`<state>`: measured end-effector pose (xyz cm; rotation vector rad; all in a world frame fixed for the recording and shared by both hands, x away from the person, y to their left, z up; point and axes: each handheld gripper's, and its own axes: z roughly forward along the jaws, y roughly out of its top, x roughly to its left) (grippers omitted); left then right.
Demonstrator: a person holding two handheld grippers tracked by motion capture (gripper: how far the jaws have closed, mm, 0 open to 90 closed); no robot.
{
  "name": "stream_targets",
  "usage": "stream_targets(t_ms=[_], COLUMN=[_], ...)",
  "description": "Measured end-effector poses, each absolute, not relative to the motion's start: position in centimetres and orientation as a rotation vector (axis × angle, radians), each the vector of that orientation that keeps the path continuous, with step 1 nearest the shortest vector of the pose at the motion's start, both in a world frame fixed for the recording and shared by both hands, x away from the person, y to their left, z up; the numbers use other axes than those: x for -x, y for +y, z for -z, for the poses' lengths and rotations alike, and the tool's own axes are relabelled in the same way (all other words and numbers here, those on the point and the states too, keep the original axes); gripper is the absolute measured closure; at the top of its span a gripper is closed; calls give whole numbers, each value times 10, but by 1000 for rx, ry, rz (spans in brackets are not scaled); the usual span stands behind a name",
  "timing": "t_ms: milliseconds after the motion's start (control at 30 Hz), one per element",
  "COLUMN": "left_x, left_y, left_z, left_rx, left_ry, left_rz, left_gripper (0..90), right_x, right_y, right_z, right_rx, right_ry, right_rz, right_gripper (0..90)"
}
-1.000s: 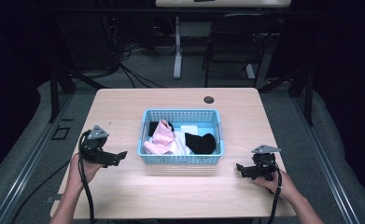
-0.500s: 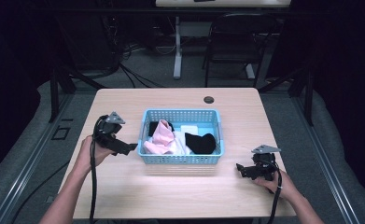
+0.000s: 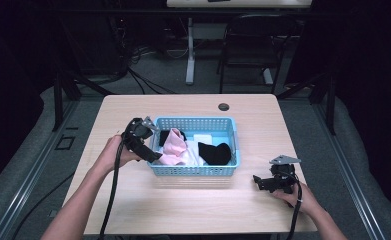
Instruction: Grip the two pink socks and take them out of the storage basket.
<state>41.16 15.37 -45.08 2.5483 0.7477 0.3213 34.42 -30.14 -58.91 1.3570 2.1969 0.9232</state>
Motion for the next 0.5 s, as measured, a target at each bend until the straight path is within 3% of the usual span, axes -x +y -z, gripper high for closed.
stream_targets(t_ms=[500], left_x=[-422], left_y=[127], left_z=[470], left_rx=[-2697], left_ry=[651], left_rz=[-176], left_gripper=[270], right_x=[-344], right_y=[-301], right_z=[589], right_rx=[-1347], right_ry=[2205], right_rz=[-918], right_gripper=[1])
